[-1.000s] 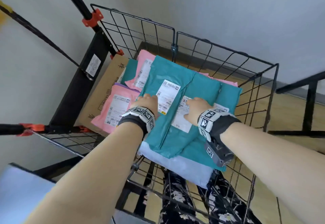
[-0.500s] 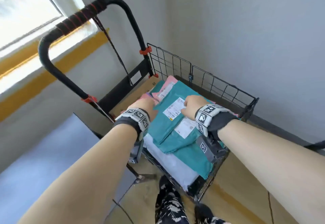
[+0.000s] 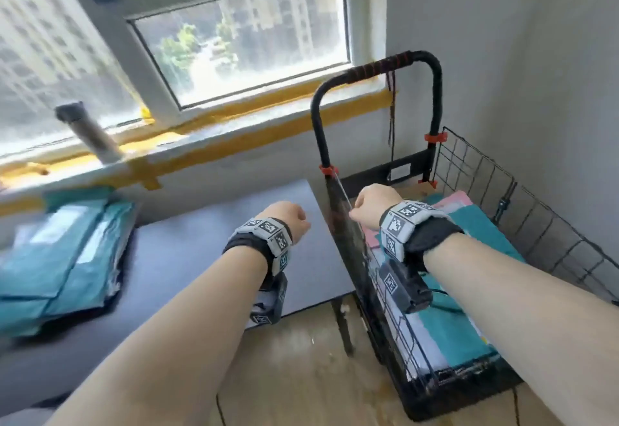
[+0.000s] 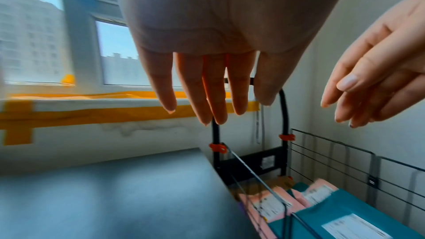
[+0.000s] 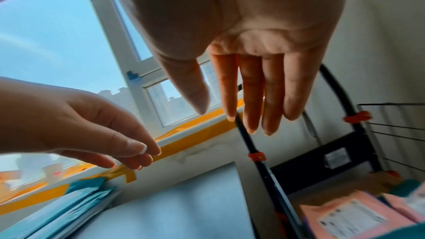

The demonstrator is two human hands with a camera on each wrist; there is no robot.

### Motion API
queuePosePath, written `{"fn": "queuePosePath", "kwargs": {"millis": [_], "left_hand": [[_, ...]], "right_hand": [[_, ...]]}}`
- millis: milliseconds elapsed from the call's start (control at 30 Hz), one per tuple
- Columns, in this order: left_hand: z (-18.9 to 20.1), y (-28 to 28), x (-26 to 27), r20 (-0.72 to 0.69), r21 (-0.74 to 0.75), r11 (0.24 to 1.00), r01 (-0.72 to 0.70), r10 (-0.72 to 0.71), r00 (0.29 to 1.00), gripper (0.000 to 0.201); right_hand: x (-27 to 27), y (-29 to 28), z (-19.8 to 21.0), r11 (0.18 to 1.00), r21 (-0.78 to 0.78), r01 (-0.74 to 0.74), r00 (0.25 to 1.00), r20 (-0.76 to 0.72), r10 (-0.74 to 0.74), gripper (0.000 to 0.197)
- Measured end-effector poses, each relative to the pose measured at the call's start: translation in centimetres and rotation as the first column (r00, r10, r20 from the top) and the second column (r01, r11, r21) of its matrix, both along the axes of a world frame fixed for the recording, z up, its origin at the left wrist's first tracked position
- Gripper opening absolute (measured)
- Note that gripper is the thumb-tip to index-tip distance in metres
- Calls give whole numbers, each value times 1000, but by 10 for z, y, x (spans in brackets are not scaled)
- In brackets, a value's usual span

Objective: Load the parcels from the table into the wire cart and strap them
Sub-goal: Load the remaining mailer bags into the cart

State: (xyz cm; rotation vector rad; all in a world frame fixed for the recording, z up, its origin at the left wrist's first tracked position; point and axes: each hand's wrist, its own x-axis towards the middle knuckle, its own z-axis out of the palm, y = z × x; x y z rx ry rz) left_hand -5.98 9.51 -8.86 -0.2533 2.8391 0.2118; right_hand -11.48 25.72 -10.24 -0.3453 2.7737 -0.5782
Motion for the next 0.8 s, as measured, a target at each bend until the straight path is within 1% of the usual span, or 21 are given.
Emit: {"fn": "queuePosePath", "kwargs": {"millis": [100, 233, 400, 500, 600, 700, 800], "left_hand": [[8, -58, 38, -50, 13, 992, -127, 127, 991, 32], [11, -142, 99, -82, -5, 970, -243, 242, 967, 32], [20, -255, 176, -123, -5, 928, -373, 369, 921, 33], [21, -310, 211, -135, 20, 901, -433, 431, 892, 29], [17, -354, 233, -135, 44, 879, -475, 476, 869, 28], [9, -390, 245, -126, 87, 858, -507, 514, 849, 29], [-3, -423, 245, -116, 117, 837, -535, 546, 829, 30]], "right_hand": [[15, -59, 14, 993, 7, -114, 993, -16, 114, 29], [47, -153, 27, 971, 7, -240, 969, -61, 240, 29], [105, -284, 23, 932, -25, -363, 930, -67, 360, 28], [136, -346, 21, 906, -43, -421, 906, -70, 418, 28], [157, -396, 18, 886, -59, -459, 888, -52, 457, 30], [166, -434, 14, 872, -91, -481, 877, -31, 480, 30], [162, -462, 4, 865, -160, -476, 875, 16, 484, 24]]}}
